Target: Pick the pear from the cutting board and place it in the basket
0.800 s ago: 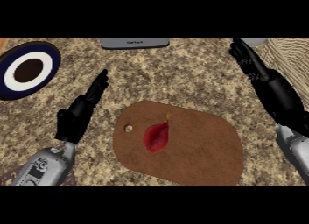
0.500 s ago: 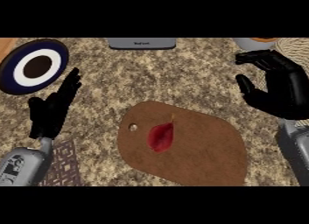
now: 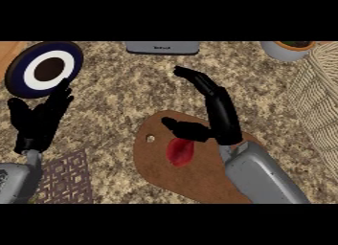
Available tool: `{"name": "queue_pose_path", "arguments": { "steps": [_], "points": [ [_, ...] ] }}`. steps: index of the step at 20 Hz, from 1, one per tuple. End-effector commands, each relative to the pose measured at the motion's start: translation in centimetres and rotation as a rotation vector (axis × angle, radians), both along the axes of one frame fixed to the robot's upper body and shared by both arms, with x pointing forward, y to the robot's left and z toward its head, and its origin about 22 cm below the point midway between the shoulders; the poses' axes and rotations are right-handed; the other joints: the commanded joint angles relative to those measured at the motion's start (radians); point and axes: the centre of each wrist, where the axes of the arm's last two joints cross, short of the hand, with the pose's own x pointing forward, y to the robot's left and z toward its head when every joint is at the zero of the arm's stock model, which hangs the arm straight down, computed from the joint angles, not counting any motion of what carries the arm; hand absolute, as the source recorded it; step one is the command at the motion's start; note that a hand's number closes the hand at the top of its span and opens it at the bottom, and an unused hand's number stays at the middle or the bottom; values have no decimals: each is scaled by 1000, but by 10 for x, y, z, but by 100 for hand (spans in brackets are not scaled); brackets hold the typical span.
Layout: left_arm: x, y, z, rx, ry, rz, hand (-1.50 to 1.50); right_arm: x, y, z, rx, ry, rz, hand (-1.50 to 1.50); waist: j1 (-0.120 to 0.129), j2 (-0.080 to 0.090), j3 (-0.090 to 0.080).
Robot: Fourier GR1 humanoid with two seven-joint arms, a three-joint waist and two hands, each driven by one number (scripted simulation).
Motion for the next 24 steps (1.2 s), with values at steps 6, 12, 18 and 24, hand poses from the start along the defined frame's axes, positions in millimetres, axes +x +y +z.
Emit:
{"name": "queue_pose_path", "arguments": {
  "steps": [6, 12, 18, 24],
  "points": [
    [-2, 28, -3, -14, 26, 51, 0, 9, 93, 80, -155, 248, -167, -150, -38, -20, -3],
    [-7, 30, -11, 12, 44, 78, 0, 50, 63, 111, -570, 404, -502, -150, -69, -32, -6],
    [-6, 30, -2, -12, 32, 67, 0, 37, 71, 190, -688, 584, -530, -150, -60, -24, 2],
    [-8, 30, -15, -9, 35, 85, 0, 29, 50, 212, -692, 748, -361, -150, -71, -18, 3]
  ]
}}
